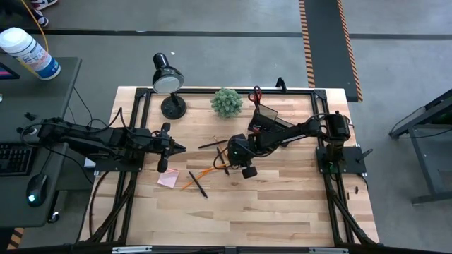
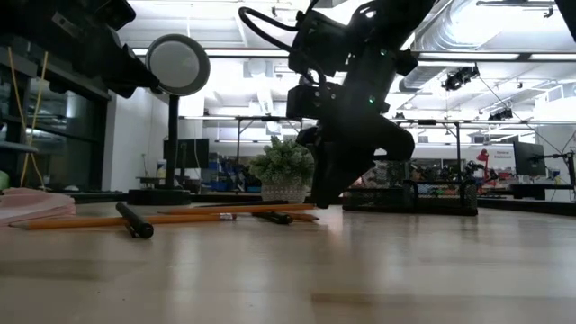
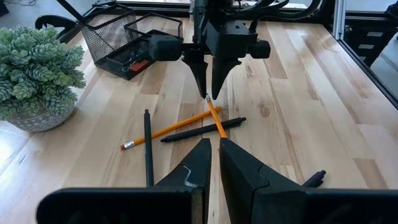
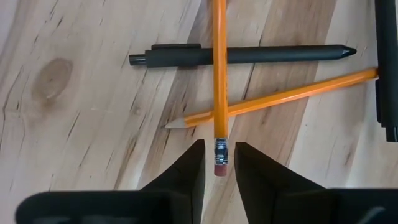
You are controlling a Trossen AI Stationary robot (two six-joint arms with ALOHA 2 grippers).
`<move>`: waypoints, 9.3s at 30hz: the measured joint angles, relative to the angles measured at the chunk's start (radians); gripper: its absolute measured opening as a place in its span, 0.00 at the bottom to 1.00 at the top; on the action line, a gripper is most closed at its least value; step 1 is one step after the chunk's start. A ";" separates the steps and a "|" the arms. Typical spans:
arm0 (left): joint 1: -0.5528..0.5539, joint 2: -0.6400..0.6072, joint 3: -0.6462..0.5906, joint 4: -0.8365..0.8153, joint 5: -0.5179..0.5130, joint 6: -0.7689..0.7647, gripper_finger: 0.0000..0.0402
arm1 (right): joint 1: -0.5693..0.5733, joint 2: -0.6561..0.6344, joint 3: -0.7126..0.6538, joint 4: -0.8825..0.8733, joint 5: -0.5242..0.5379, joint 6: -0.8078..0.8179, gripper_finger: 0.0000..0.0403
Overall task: Pick and place office supplies into organizer
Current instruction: Put the middle orange pencil into the black desk organizer
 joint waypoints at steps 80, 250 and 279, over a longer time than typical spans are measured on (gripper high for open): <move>0.000 0.000 0.000 -0.015 0.004 -0.003 0.06 | 0.088 -0.181 0.551 -1.158 1.557 0.640 0.03; 0.060 0.877 0.613 1.029 0.113 0.257 0.28 | -0.058 -0.708 -0.614 1.103 0.023 -0.026 0.02; 0.168 0.876 0.612 0.925 0.197 0.206 0.01 | 0.002 -0.765 -0.614 0.826 0.350 0.011 0.43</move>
